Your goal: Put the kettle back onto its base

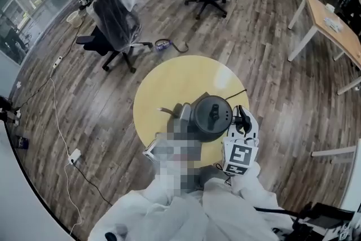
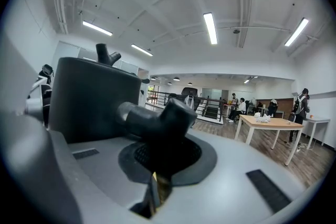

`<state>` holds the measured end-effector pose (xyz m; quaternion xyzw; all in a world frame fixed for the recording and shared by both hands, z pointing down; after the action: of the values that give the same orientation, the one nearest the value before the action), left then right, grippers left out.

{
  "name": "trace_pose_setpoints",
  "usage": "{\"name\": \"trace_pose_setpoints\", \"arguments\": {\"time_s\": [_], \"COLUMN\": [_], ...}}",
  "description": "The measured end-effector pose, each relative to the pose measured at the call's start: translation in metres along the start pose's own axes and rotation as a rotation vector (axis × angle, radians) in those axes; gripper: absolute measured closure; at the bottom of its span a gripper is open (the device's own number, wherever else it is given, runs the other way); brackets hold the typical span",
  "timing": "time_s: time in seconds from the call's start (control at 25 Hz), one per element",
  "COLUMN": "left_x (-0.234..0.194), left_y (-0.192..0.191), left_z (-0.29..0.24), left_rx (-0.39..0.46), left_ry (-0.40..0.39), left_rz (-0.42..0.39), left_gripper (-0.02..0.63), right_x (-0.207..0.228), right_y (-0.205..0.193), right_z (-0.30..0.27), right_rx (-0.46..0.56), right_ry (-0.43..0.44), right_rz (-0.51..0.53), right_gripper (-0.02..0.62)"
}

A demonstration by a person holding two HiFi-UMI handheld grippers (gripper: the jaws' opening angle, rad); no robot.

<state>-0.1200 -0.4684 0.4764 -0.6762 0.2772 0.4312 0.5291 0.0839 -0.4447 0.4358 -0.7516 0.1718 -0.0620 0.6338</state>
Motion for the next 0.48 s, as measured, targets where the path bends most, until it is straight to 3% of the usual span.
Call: {"name": "trace_pose_setpoints", "arguments": {"time_s": [0.16,0.48], "left_x": [-0.02,-0.06], "left_y": [0.003,-0.01], "left_z": [-0.024,-0.046], "left_rx": [0.034,0.026], "left_ry": [0.058,0.283], "left_rz": [-0.198,-0.505], "left_gripper": [0.281,0.281], "right_x": [0.002,0.016], "right_y": [-0.017,-0.056], "right_z": [-0.016,-0.051], "right_rx": [-0.021,-0.007], "right_ry": [-0.013,-0.032], "right_rz": [0.071,0.044], "right_gripper": [0.568,0.568]}}
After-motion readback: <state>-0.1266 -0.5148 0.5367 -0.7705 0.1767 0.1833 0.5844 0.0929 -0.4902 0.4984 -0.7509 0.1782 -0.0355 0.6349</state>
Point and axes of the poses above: the fingertips, and each gripper's own axes: z backward along the fingers, x to its right, y out of its top, the point moved 6 cm from there along z, backward along the fingers, and after that the axes turned 14 degrees about y, right-handed, at the moved point
